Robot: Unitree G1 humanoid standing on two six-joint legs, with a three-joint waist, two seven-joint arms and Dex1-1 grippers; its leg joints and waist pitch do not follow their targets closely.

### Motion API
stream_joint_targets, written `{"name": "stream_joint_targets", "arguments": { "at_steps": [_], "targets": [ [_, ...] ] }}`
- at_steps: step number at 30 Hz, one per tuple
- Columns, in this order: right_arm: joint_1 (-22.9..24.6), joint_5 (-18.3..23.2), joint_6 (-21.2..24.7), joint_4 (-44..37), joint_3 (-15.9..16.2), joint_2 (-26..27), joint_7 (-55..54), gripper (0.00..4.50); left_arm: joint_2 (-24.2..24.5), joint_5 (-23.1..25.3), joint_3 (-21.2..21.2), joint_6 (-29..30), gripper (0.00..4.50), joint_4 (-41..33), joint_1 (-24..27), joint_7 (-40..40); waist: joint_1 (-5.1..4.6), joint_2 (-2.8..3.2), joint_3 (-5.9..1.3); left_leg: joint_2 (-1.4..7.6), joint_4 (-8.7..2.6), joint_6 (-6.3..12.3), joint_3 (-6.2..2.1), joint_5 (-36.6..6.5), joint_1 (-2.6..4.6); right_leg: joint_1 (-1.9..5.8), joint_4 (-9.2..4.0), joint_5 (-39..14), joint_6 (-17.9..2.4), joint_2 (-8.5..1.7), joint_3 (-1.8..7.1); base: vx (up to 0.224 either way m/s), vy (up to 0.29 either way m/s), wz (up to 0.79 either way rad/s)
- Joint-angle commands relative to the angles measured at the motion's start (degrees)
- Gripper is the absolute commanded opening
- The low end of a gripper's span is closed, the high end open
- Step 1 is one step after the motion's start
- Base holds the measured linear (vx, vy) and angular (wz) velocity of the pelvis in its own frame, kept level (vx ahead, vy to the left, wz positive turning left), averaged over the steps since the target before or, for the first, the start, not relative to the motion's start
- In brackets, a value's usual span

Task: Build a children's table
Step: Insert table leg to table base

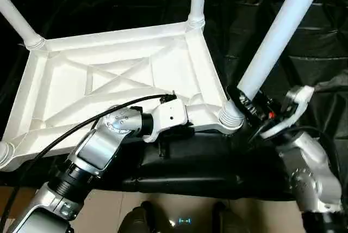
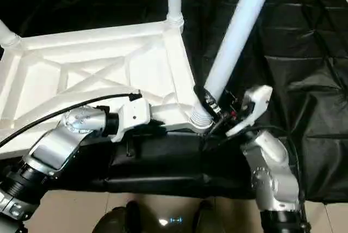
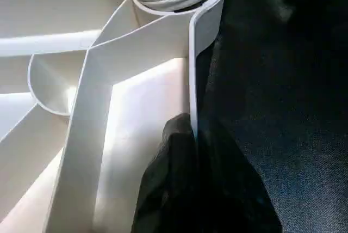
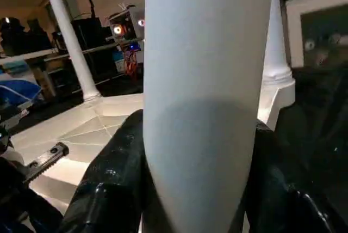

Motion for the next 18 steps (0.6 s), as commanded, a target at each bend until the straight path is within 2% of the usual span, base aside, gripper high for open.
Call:
{"name": "stream_joint_targets", "arguments": {
  "at_steps": [1, 5, 6, 8, 9, 10, 11, 14, 18],
  "targets": [
    [5.13, -4.97, 0.93, 6.03, 0.63, -0.09, -1.43, 1.86, 0.56, 1.57, 0.41, 0.76, 0.0, 2.53, 0.55, 1.79, -0.41, -0.46, -2.78, 0.49, -4.29, 0.79, -0.17, -21.73, 1.73, 1.23, -3.81, -19.84, -10.13, 0.5, 0.29, 0.0, 0.0, 0.0],
    [6.06, -6.15, -3.86, 7.96, 0.1, 1.48, -2.85, 1.85, 0.55, 1.49, 0.42, 0.64, 0.0, 2.64, 0.41, 2.11, -0.62, -0.38, -2.81, 0.51, -4.47, 0.71, -0.29, -21.45, 1.53, 1.34, -3.78, -19.23, -10.0, 0.48, 0.23, 0.0, 0.0, 0.0],
    [6.26, -6.25, -4.58, 8.28, -0.07, 1.74, -3.07, 1.85, 0.56, 1.48, 0.41, 0.64, 0.0, 2.61, 0.44, 2.17, -0.67, -0.63, -2.79, 0.52, -4.5, 0.81, -0.28, -21.49, 1.49, 1.37, -3.82, -19.28, -9.96, 0.49, 0.21, 0.0, 0.0, 0.0],
    [6.75, -6.4, -5.53, 8.59, 0.03, 1.93, -2.77, 1.85, 0.53, 1.53, 0.49, 0.68, 0.0, 2.54, 0.53, 2.44, -0.7, -0.4, -2.68, 0.59, -4.68, 0.85, -0.41, -21.69, 1.48, 1.43, -3.84, -19.5, -9.84, 0.5, 0.19, 0.0, 0.0, 0.0],
    [7.03, -6.74, -5.92, 8.77, 0.5, 1.8, -2.39, 1.85, 0.53, 1.58, 0.55, 0.61, 0.0, 2.64, 0.54, 2.5, -0.74, -0.41, -2.7, 0.57, -4.67, 0.83, -0.42, -21.8, 1.48, 1.45, -3.84, -19.47, -9.83, 0.52, 0.19, 0.0, 0.0, 0.0],
    [7.32, -7.12, -6.31, 8.97, 0.98, 1.64, -2.08, 1.85, 0.53, 1.64, 0.57, 0.55, 0.0, 2.71, 0.56, 2.55, -0.84, -0.71, -2.64, 0.53, -4.71, 0.91, -0.45, -21.82, 1.35, 1.56, -3.87, -19.57, -9.68, 0.52, 0.17, 0.0, 0.0, 0.0],
    [7.53, -7.66, -6.77, 9.18, 1.51, 1.39, -1.72, 1.85, 0.53, 1.66, 0.58, 0.54, 0.0, 2.75, 0.57, 2.57, -0.84, -0.52, -2.65, 0.59, -4.75, 0.93, -0.48, -21.81, 1.39, 1.5, -3.88, -19.73, -9.61, 0.45, 0.21, 0.0, 0.0, 0.0],
    [7.86, -8.48, -7.25, 9.47, 2.44, 0.91, -0.95, 1.85, 0.51, 1.7, 0.58, 0.58, 0.0, 2.71, 0.62, 2.63, -0.88, -0.55, -2.65, 0.57, -4.75, 1.01, -0.48, -21.89, 1.37, 1.49, -3.95, -20.2, -9.34, 0.4, 0.23, 0.0, 0.0, 0.0],
    [8.31, -10.68, -7.0, 10.7, 6.05, -1.44, 2.82, 1.85, 0.45, 1.72, 0.52, 0.51, 0.0, 2.9, 0.53, 2.62, -0.88, -0.55, -2.57, 0.56, -4.77, 1.07, -0.49, -21.81, 1.34, 1.56, -4.0, -20.22, -9.13, 0.44, 0.24, 0.0, 0.0, 0.0]
  ]
}}
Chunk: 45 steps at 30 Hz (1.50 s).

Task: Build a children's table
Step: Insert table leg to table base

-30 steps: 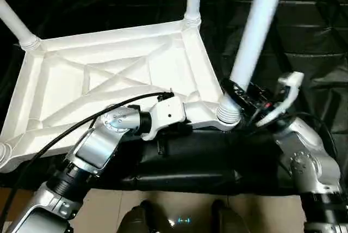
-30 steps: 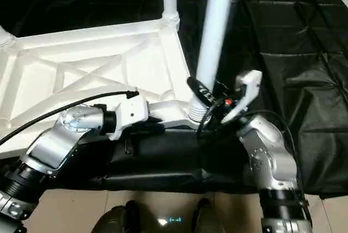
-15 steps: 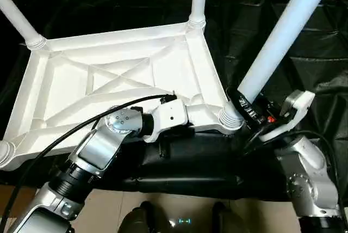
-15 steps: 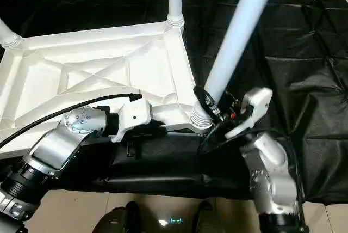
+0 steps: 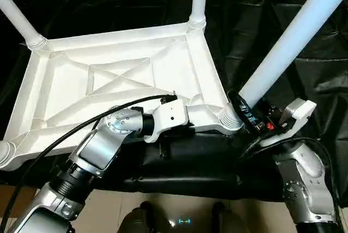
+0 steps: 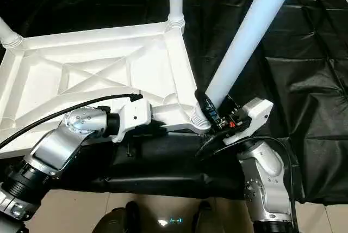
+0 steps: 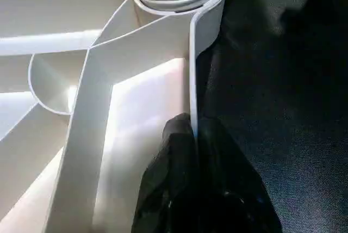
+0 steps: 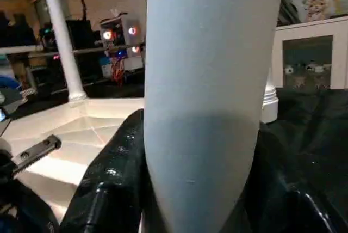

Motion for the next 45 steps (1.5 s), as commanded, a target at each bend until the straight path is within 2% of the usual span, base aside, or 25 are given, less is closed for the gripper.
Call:
{"name": "stream_joint_targets", "arguments": {
  "at_steps": [1, 9, 12, 15, 17, 19, 25, 32, 33, 35, 36, 38, 40, 45],
  "targets": [
    [5.68, -7.28, 3.63, 8.77, 3.59, -1.86, 3.09, 1.85, 0.68, 1.64, 0.66, 0.72, 0.0, 2.52, 0.54, 2.45, -0.45, -0.57, -2.5, 0.58, -4.36, 1.1, -0.44, -21.81, 1.34, 1.21, -3.56, -20.0, -9.43, 0.41, 0.26, 0.0, 0.0, 0.0],
    [4.63, -8.57, 6.38, 9.56, 7.32, -5.61, 7.3, 1.85, 0.69, 1.7, 0.48, 0.67, 0.0, 2.57, 0.51, 2.28, -0.48, -0.69, -2.66, 0.56, -4.32, 1.62, -0.42, -21.33, 1.21, 1.33, -3.53, -18.93, -9.56, 0.47, 0.21, 0.0, 0.0, 0.0],
    [4.27, -9.25, 5.88, 9.83, 8.72, -7.04, 8.37, 1.85, 0.73, 1.74, 0.45, 0.68, 0.0, 2.51, 0.56, 2.32, -0.56, -0.88, -2.69, 0.58, -4.37, 1.64, -0.46, -21.93, 1.16, 1.34, -3.65, -20.23, -9.36, 0.42, 0.18, 0.0, 0.0, 0.0],
    [4.16, -9.61, 5.62, 9.99, 9.41, -7.68, 9.01, 1.85, 0.74, 1.76, 0.43, 0.68, 0.0, 2.44, 0.62, 2.36, -0.57, -0.72, -2.72, 0.62, -4.38, 1.5, -0.44, -22.31, 1.27, 1.2, -3.74, -20.68, -9.22, 0.42, 0.22, 0.0, 0.0, 0.0],
    [4.11, -10.19, 5.38, 10.27, 10.28, -8.3, 9.67, 1.85, 0.78, 1.74, 0.41, 0.71, 0.0, 2.31, 0.73, 2.4, -0.47, -0.78, -2.79, 0.68, -4.36, 1.39, -0.37, -22.28, 1.43, 1.11, -3.75, -19.86, -9.33, 0.53, 0.26, 0.0, 0.0, 0.0],
    [3.92, -10.69, 5.2, 10.56, 11.06, -8.73, 10.07, 1.85, 0.82, 1.71, 0.36, 0.79, 0.0, 2.14, 0.83, 2.38, -0.54, -0.84, -2.96, 0.63, -4.34, 1.49, -0.42, -21.62, 1.19, 1.35, -3.56, -18.05, -9.61, 0.59, 0.17, 0.0, 0.0, 0.0],
    [2.43, -11.6, 5.35, 11.35, 12.98, -9.83, 10.73, 1.85, 0.91, 1.76, 0.24, 0.73, 0.0, 2.05, 0.87, 2.33, -0.69, -0.91, -3.05, 0.65, -4.54, 0.86, -0.55, -24.17, 1.21, 1.22, -3.83, -21.21, -8.93, 0.5, 0.15, 0.0, 0.0, 0.0],
    [0.82, -13.81, 6.84, 12.71, 16.3, -11.31, 11.89, 1.86, 0.98, 1.77, 0.08, 0.51, 0.0, 2.2, 0.89, 2.29, -0.8, -1.05, -3.25, 0.63, -4.52, 0.82, -0.53, -24.29, 1.13, 1.21, -3.82, -20.93, -8.83, 0.59, 0.13, 0.0, 0.0, 0.0],
    [0.28, -14.17, 7.36, 13.04, 16.82, -11.39, 12.03, 1.86, 1.03, 1.78, 0.07, 0.42, 0.0, 2.26, 0.91, 2.25, -0.92, -1.09, -3.18, 0.56, -4.59, 0.8, -0.59, -24.36, 0.93, 1.31, -3.82, -21.56, -8.68, 0.55, 0.08, 0.0, 0.0, 0.0],
    [-0.8, -14.62, 8.09, 13.38, 17.6, -11.55, 12.56, 1.86, 1.07, 1.78, 0.03, 0.36, 0.0, 2.3, 0.91, 2.19, -1.24, -1.12, -3.09, 0.54, -4.68, 0.63, -0.64, -25.98, 1.01, 1.09, -4.05, -23.96, -8.21, 0.54, 0.09, 0.0, 0.0, 0.0],
    [-2.65, -15.06, 9.25, 13.65, 18.59, -11.72, 13.4, 1.86, 1.1, 1.78, -0.02, 0.31, 0.0, 2.4, 0.84, 2.13, -1.47, -0.95, -2.98, 0.56, -4.77, 0.32, -0.74, -27.41, 1.11, 0.89, -4.26, -25.72, -7.85, 0.51, 0.08, 0.0, 0.0, 0.0],
    [-3.85, -14.83, 10.15, 13.53, 18.92, -11.72, 13.65, 1.86, 1.1, 1.79, -0.05, 0.31, 0.0, 2.41, 0.81, 2.14, -1.99, -1.1, -2.9, 0.51, -4.92, -0.1, -1.05, -29.15, 0.85, 0.89, -4.38, -28.93, -6.89, 0.36, 0.03, 0.0, 0.0, 0.0],
    [-4.55, -14.64, 10.38, 13.55, 19.16, -11.84, 13.6, 1.86, 1.11, 1.79, -0.08, 0.3, 0.0, 2.41, 0.81, 2.16, -2.07, -1.06, -2.92, 0.54, -4.93, -0.34, -1.15, -30.05, 1.07, 0.65, -4.62, -30.67, -6.15, 0.31, 0.08, 0.0, 0.0, 0.0],
    [-6.04, -13.92, 10.11, 14.0, 19.3, -12.32, 13.47, 1.86, 1.13, 1.75, -0.11, 0.34, 0.0, 2.41, 0.84, 2.32, -2.38, -1.13, -2.87, 0.61, -4.98, -0.44, -1.19, -30.57, 1.04, 0.39, -4.72, -30.87, -6.03, 0.35, 0.11, 0.0, 0.0, 0.0]
  ]
}}
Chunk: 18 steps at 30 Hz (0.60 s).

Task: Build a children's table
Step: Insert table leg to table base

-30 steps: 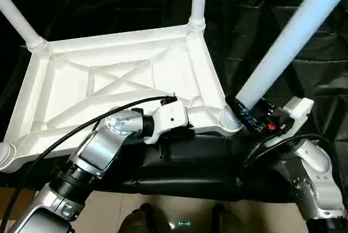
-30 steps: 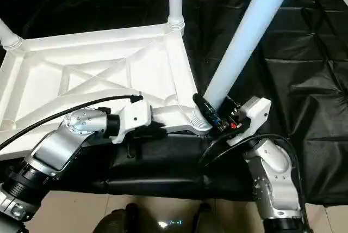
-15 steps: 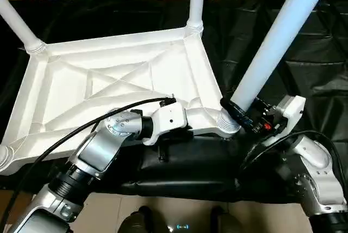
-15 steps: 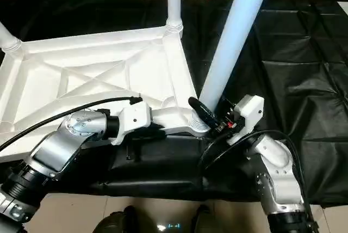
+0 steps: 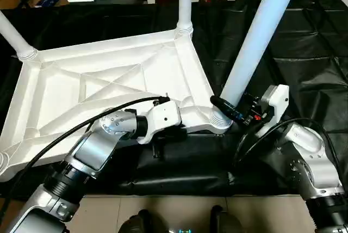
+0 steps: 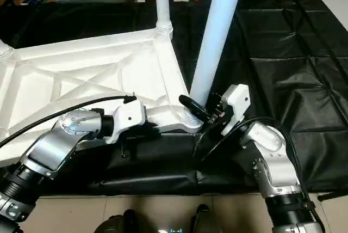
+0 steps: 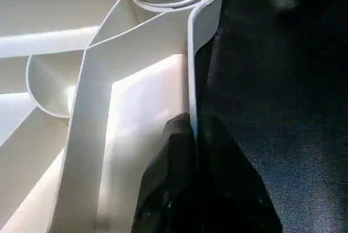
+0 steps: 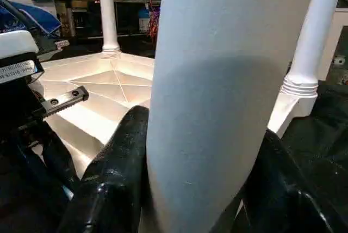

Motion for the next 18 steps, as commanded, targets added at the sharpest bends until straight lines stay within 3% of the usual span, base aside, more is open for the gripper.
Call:
{"name": "stream_joint_targets", "arguments": {
  "at_steps": [1, 7, 10, 13, 15, 18],
  "targets": [
    [3.62, -11.82, 4.93, 6.72, 11.45, -2.56, 6.95, 1.86, -0.5, 1.58, -0.48, 0.11, 0.0, 0.75, 0.06, 1.83, 0.08, -0.87, -1.29, 0.7, -4.88, -0.4, -1.02, -30.62, 0.98, 0.38, -4.45, -30.61, -6.52, 0.32, 0.06, 0.0, 0.0, 0.0],
    [3.1, -9.64, 3.12, 5.87, 8.48, -1.26, 4.12, 1.86, -0.59, 1.64, -0.32, 0.1, 0.0, 0.76, 0.07, 1.96, -0.09, -0.95, -1.12, 0.72, -4.95, -0.4, -1.08, -31.5, 0.97, 0.17, -4.61, -32.24, -6.07, 0.26, 0.11, 0.0, 0.0, 0.0],
    [3.36, -5.84, 2.71, 3.34, 5.65, -0.31, 3.95, 1.86, -0.62, 1.65, -0.33, -0.03, 0.0, 1.03, -0.1, 2.08, -0.12, -0.93, -1.1, 0.76, -4.96, -0.53, -1.09, -31.95, 1.06, 0.07, -4.68, -32.02, -5.97, 0.29, 0.15, 0.0, 0.0, 0.0],
    [3.42, -4.26, 2.56, 1.86, 4.87, -0.47, 4.52, 1.86, -0.63, 1.65, -0.32, -0.1, 0.0, 1.14, -0.17, 2.06, 0.05, -0.8, -1.19, 0.8, -4.94, -0.38, -1.0, -30.89, 1.03, 0.17, -4.55, -30.33, -6.37, 0.32, 0.19, 0.0, 0.0, 0.0],
    [3.42, -4.13, 2.35, 1.51, 4.73, -0.56, 4.56, 2.42, -0.64, 1.64, -0.3, -0.08, 0.0, 1.13, -0.2, 2.05, 0.06, -0.81, -1.16, 0.82, -4.97, -0.36, -0.92, -30.15, 0.92, 0.26, -4.41, -28.57, -6.96, 0.39, 0.15, 0.0, 0.0, 0.0],
    [3.44, -3.46, 2.45, 0.45, 4.34, -0.63, 4.54, 2.66, -0.69, 1.67, -0.27, -0.02, 0.0, 1.1, -0.22, 2.05, 0.33, -0.73, -1.19, 0.85, -4.86, -0.35, -0.73, -29.67, 1.07, 0.31, -4.34, -27.1, -7.79, 0.45, 0.2, 0.0, 0.0, 0.0]
  ]
}}
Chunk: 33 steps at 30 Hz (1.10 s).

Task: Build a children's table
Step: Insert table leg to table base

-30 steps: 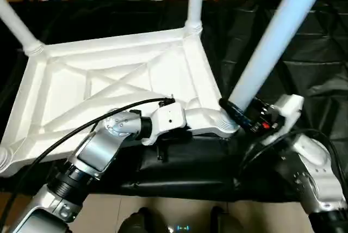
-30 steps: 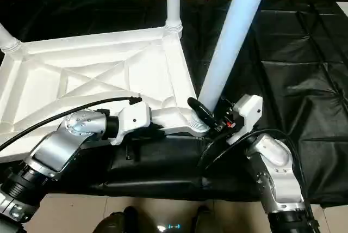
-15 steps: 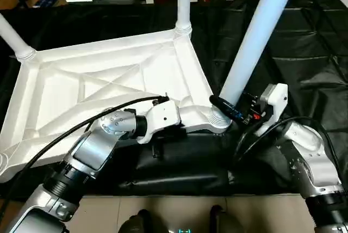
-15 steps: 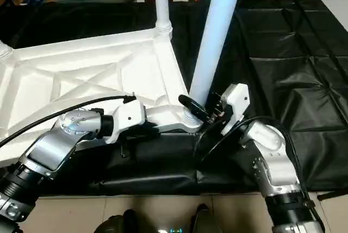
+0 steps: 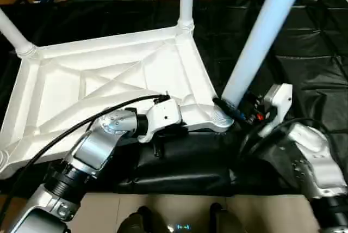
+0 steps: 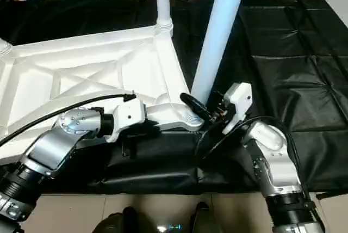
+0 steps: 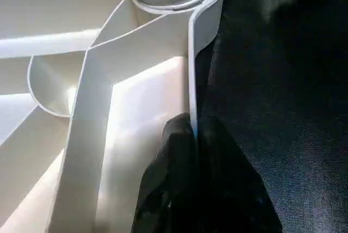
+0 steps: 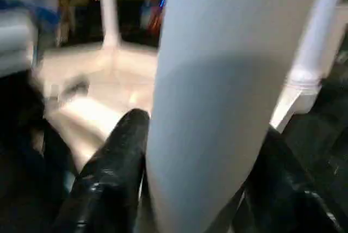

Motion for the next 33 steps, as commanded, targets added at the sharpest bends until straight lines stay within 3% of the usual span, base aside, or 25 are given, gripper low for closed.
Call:
{"name": "stream_joint_targets", "arguments": {
  "at_steps": [1, 3, 6, 20, 24, 33],
  "targets": [
    [2.27, -2.48, 2.08, 0.49, 4.79, 0.71, 3.28, 2.78, -0.12, 1.8, -0.88, 0.56, 0.0, 1.68, -0.14, 1.95, 0.1, -0.43, -1.97, 0.94, -4.66, -0.31, -0.59, -29.34, 1.46, 0.37, -4.35, -26.4, -8.06, 0.43, 0.27, 0.0, 0.0, 0.0],
    [2.09, -2.0, 2.47, -0.39, 4.34, 0.66, 3.22, 2.94, -0.18, 1.84, -0.8, 0.52, 0.0, 1.72, -0.18, 1.97, 0.36, -0.74, -2.12, 0.81, -4.53, 0.49, -0.52, -25.46, 0.84, 1.11, -3.68, -21.46, -9.34, 0.46, 0.13, 0.0, 0.0, 0.0],
    [1.86, -1.19, 3.16, -1.77, 3.74, 0.42, 3.24, 3.28, -0.19, 1.88, -0.72, 0.53, 0.0, 1.69, -0.16, 1.97, 0.55, -0.61, -2.08, 0.8, -4.3, 1.52, -0.22, -22.63, 0.89, 1.27, -3.4, -18.37, -10.49, 0.48, 0.13, 0.0, 0.0, 0.0],
    [4.05, 0.29, 5.32, -7.82, 0.19, -0.24, 1.22, 4.42, -0.07, 1.98, -0.59, 0.62, 0.0, 1.44, 0.1, 1.95, 0.8, -0.61, -2.25, 0.73, -3.67, 3.7, 0.13, -17.45, 1.09, 1.78, -2.9, -14.73, -12.25, 0.44, 0.12, 0.0, 0.0, 0.0],
    [4.47, 1.03, 5.93, -9.53, -1.86, -0.38, -0.75, 4.42, -0.05, 1.97, -0.58, 0.5, 0.0, 1.54, 0.11, 1.91, 0.86, -0.51, -2.27, 0.72, -3.55, 4.08, 0.18, -16.08, 1.11, 1.84, -2.78, -14.02, -12.46, 0.46, 0.1, 0.0, 0.0, 0.0],
    [4.32, 9.29, 16.56, -16.39, -5.46, -3.57, 0.63, 4.42, -0.22, 2.09, -0.76, 0.53, 0.0, 1.73, -0.08, 1.87, 0.98, -0.56, -2.37, 0.61, -3.22, 4.96, 0.25, -13.88, 1.24, 2.11, -2.51, -12.19, -13.03, 0.5, 0.08, 0.0, 0.0, 0.0]
  ]
}}
